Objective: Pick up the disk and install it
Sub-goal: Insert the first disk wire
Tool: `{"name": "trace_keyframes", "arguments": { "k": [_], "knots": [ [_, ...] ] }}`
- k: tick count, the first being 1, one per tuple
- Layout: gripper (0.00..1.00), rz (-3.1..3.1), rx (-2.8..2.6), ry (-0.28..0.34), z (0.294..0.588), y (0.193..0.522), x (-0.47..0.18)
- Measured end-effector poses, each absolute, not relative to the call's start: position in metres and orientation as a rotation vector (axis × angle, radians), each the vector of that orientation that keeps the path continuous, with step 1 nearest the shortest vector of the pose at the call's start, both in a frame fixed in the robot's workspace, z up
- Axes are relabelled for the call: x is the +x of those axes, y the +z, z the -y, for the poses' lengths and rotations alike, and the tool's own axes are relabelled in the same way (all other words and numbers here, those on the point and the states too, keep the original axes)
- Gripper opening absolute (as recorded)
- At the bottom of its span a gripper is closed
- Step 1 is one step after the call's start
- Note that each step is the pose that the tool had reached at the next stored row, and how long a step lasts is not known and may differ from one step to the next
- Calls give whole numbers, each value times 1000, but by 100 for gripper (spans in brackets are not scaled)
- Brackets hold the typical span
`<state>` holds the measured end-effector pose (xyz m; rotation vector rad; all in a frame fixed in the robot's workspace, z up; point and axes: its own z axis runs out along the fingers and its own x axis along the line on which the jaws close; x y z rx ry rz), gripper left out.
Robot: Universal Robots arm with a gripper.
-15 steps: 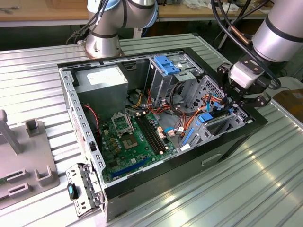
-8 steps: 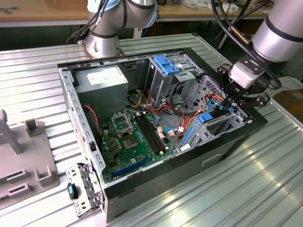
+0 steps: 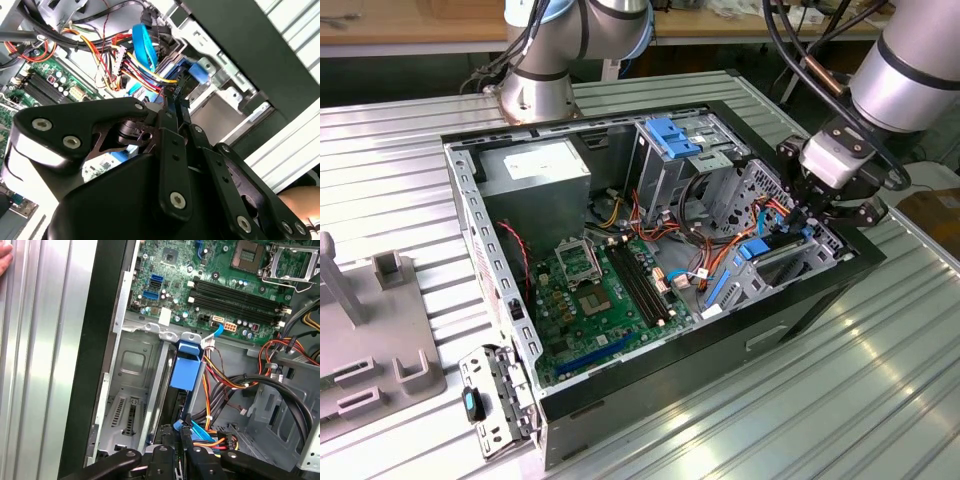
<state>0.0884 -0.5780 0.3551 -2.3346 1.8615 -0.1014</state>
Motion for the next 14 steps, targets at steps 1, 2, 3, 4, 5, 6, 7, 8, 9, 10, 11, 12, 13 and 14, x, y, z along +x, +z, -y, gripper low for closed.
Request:
{"name": "trace_keyframes", "arguments": {
  "k": [1,2,3,4,5,6,7,8,9,10,11,12,13,14],
  "knots": [
    [16,-1865,-2332,-102,577,355,83],
    [16,-1869,-2329,-102,577,355,81],
    [16,-1880,-2335,-117,576,355,81],
    [16,-1889,-2342,-132,576,355,81],
    [16,-1892,-2343,-136,573,354,81],
    [16,-1892,-2343,-136,571,354,81],
    [16,-1892,-2343,-136,569,354,81],
    [16,-1892,-2343,-136,567,354,81],
    [16,-1894,-2342,-136,566,353,83],
    [16,-1895,-2342,-137,566,352,83],
    [16,-1896,-2343,-139,566,352,84],
    [16,-1899,-2347,-145,566,351,85],
    [16,-1907,-2358,-162,566,350,85],
    [16,-1920,-2378,-192,565,350,85]
  ]
}}
